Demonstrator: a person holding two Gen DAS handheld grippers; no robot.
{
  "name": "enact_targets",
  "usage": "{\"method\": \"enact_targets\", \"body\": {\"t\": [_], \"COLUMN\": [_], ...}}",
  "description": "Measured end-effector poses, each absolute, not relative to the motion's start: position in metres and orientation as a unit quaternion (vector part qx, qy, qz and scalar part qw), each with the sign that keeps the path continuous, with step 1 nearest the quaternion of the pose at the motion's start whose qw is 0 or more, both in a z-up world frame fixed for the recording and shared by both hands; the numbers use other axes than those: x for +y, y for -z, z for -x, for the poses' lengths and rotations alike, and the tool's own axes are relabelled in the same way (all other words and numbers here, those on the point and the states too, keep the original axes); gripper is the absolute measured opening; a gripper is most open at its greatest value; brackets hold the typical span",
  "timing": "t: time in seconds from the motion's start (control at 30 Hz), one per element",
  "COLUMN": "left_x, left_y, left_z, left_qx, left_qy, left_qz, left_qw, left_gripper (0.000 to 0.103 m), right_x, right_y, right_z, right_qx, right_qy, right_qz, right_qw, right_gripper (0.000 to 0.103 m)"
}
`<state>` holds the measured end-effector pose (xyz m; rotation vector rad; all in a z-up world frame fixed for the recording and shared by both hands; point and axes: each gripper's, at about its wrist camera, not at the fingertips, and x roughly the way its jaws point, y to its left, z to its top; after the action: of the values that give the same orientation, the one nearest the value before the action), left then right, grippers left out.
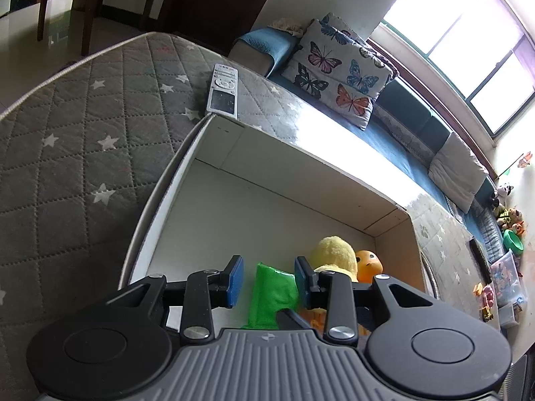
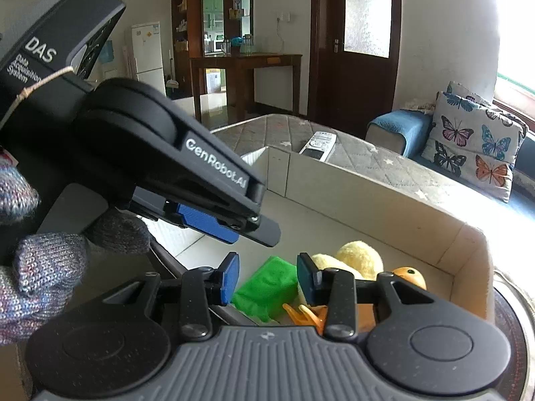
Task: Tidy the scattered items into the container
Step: 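Lower the green block into the grey box and open the left gripper, then move the left gripper out of the box to the yellow rubber duck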
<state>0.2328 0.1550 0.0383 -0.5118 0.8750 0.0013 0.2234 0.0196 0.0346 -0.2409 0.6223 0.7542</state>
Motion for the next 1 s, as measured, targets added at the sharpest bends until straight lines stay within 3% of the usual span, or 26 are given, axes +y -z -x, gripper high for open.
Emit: {"method": "enact_targets", "body": {"t": [0.3,0.4,1.0], "left_x": [0.148,0.144,0.122], "left_y": [-0.059,-0.063,-0.056], "left_z": [-0.196,-0.183,-0.123], "left_qx": [0.391,0.386,0.376], "left_qy": [-0.002,-0.003,-0.007], "left_qz": [0.236,0.234,0.240], "left_qw": [0.889,0.892,0.895], "left_gripper": [0.036,0.036,0.036], "right_x": [0.002,-0.003,-0.043], "right_y": [-0.050,-0.054,-0.041], "right_z": [-0.195,-0.180,-0.121], "right_qx": [0.271,0.263,0.266], "right_qy": [-0.369,-0.371,-0.385], "right_qz": [0.114,0.118,0.129], "right_qw": [0.882,0.883,0.874], "right_gripper": [0.040,0.048,0.054]}}
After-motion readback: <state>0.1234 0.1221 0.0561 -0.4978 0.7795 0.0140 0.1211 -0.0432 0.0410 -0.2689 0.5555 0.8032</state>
